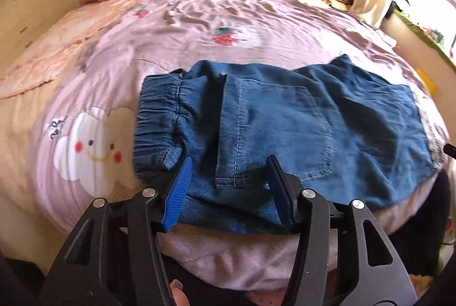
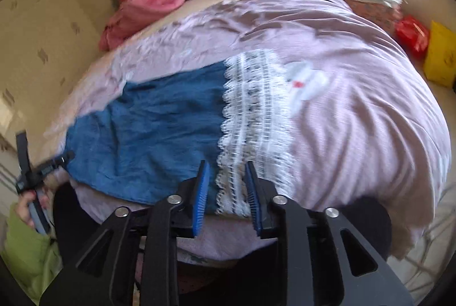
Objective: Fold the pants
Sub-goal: 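Grasp the lace cuff with the right gripper while the left gripper grasps the denim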
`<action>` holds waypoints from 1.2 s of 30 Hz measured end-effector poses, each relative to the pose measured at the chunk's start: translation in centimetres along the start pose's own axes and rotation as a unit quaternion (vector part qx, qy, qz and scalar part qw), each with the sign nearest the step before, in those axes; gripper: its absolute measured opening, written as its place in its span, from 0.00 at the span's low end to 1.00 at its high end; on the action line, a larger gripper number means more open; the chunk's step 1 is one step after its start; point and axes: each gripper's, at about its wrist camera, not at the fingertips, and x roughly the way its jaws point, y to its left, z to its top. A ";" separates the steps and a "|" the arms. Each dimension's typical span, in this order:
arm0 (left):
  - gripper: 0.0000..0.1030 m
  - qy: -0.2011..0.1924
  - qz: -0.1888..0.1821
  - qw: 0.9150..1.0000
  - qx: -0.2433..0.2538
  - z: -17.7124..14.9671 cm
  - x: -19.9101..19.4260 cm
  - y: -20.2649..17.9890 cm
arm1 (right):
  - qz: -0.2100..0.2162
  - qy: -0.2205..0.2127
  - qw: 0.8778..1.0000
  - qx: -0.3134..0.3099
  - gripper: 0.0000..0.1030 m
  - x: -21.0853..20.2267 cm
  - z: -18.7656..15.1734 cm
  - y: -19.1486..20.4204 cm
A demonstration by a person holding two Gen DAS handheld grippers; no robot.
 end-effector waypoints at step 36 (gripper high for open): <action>0.55 -0.003 -0.118 0.975 0.190 11.6 6.3 -14.3 | 0.020 -0.026 0.999 0.010 0.64 4.5 10.5 -4.7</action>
